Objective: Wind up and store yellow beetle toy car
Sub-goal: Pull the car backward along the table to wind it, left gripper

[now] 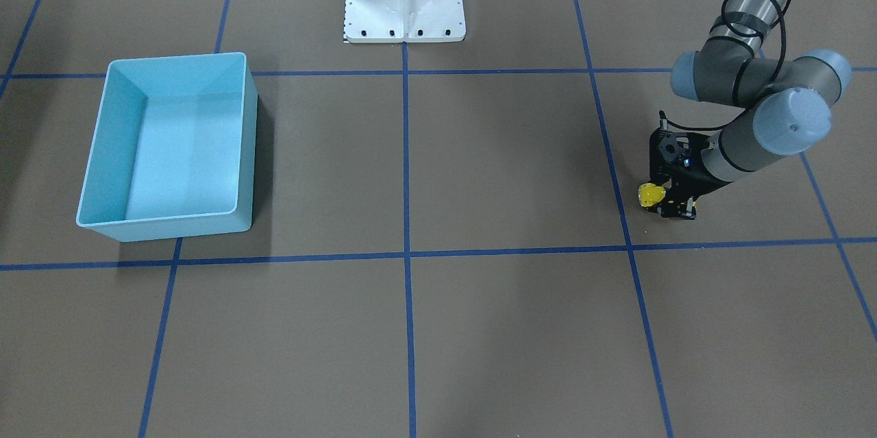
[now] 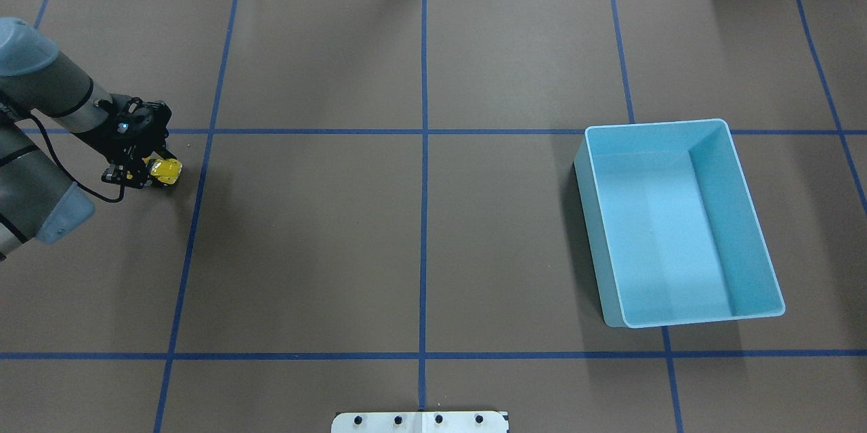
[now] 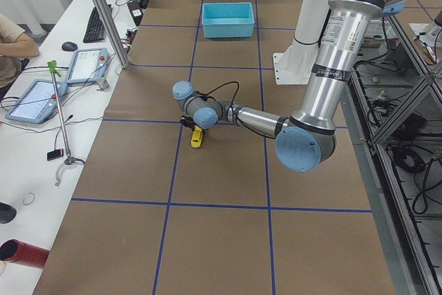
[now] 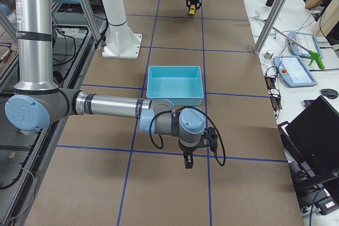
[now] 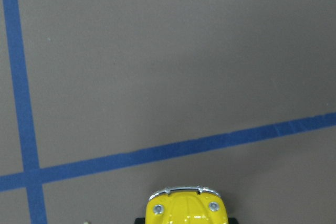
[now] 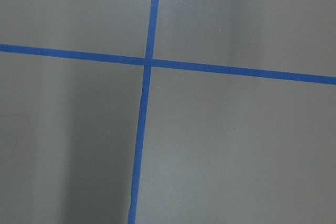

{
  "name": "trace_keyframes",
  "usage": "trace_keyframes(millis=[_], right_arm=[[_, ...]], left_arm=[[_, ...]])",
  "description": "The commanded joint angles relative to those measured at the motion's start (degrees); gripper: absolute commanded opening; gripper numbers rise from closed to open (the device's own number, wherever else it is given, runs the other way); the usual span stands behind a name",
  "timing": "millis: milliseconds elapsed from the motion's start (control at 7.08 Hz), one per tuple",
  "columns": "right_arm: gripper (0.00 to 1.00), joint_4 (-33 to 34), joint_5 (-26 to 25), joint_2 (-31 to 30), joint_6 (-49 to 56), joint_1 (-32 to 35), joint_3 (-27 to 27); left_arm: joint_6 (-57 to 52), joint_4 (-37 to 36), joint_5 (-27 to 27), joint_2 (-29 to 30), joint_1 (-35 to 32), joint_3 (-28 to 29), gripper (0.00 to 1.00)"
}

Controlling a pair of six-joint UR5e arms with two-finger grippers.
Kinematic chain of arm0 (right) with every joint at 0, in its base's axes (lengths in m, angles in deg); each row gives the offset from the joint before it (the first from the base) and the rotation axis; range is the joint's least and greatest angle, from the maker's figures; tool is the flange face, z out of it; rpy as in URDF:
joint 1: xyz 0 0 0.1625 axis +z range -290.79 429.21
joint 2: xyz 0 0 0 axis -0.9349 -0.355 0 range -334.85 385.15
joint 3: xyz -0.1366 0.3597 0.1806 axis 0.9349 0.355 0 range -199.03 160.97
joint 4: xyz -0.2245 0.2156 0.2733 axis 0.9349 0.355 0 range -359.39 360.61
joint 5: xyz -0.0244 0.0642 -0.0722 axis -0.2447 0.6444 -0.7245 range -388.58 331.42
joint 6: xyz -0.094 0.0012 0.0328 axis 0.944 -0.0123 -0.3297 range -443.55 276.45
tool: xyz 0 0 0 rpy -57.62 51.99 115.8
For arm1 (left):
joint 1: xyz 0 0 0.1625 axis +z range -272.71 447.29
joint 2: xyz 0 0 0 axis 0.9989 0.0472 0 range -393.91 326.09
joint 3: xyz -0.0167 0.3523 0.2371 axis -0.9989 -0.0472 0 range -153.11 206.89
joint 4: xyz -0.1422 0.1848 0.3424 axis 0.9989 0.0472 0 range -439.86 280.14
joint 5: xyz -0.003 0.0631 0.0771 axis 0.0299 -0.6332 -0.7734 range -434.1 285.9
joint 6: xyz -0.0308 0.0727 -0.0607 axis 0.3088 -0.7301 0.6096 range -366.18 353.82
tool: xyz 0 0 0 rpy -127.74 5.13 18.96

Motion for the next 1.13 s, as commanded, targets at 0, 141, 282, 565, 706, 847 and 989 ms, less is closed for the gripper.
trace_keyframes(millis=[0, 141, 282, 565, 706, 847, 989], right_arm=[[1.0, 0.0, 0.0, 0.0, 0.0, 0.0, 0.04], [1.0, 0.0, 0.0, 0.0, 0.0, 0.0, 0.04], [1.0, 0.0, 0.0, 0.0, 0.0, 0.0, 0.04], [1.0, 0.0, 0.0, 0.0, 0.0, 0.0, 0.04], [1.0, 0.0, 0.0, 0.0, 0.0, 0.0, 0.04], [1.0, 0.0, 0.0, 0.0, 0.0, 0.0, 0.04], [1.0, 0.0, 0.0, 0.0, 0.0, 0.0, 0.04]], left_arm=[[-0.42, 2.96, 0.33, -2.05, -0.78, 0.21, 0.0], [-1.47, 3.06, 1.47, -2.58, -1.13, 0.39, 0.0], [-2.35, 3.06, 1.56, -3.19, -1.75, 0.39, 0.0], [-3.67, 3.67, 2.09, -4.07, -3.06, 0.48, 0.0], [-3.85, 3.76, 2.79, -4.86, -3.59, 0.48, 0.0], [-4.03, 3.93, 2.88, -5.04, -3.94, 0.48, 0.0], [-4.64, 4.98, 2.8, -5.92, -4.12, 1.09, 0.0]])
